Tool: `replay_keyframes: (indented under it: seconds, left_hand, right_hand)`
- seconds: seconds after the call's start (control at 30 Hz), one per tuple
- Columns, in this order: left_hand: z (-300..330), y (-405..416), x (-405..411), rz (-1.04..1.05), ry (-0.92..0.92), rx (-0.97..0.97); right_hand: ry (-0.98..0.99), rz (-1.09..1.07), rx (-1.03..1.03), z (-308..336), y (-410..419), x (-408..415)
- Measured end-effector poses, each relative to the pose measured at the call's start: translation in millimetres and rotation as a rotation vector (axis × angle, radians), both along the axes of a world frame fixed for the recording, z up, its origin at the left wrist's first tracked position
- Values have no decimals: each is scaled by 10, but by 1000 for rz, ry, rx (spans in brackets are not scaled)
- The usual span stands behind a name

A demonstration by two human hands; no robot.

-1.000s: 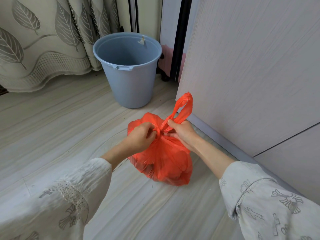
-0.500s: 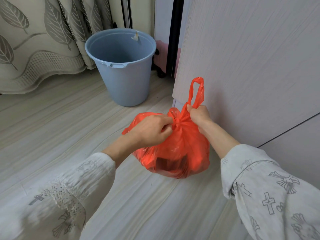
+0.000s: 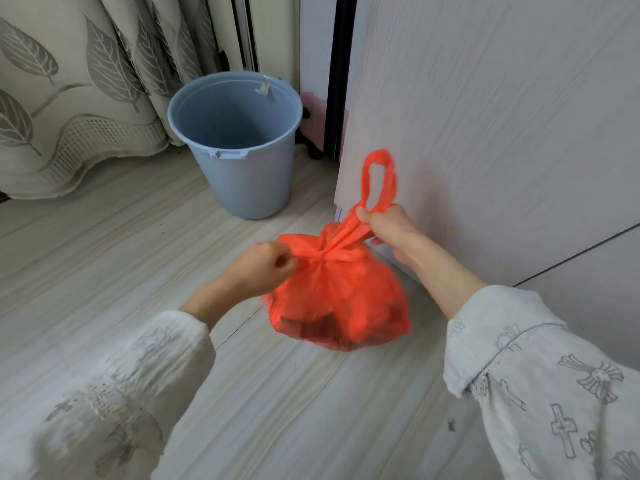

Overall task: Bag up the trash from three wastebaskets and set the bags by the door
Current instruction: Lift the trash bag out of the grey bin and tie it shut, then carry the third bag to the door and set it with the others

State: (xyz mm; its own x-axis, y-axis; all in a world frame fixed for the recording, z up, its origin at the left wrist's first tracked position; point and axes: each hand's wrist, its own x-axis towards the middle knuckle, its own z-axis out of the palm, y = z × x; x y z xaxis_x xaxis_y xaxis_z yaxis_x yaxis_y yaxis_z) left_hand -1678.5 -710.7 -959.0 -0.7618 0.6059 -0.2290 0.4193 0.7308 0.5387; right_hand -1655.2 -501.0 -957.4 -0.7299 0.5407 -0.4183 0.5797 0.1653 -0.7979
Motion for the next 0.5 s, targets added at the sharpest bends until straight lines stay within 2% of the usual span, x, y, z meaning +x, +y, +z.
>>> replay_keyframes:
  seconds: [0.1,0.23,0.5]
  left_hand:
    - [323,-40,123,109,-123,-74]
    - [1037,-125,397,162,-265,-101]
    - [3375,-130,752,94,-364,-64]
  right_hand:
    - [-77,116,-158,515,-189,232]
    - [-193,148,-242,1232,-358,661]
    - [-192,155,-299,3535,-365,1388]
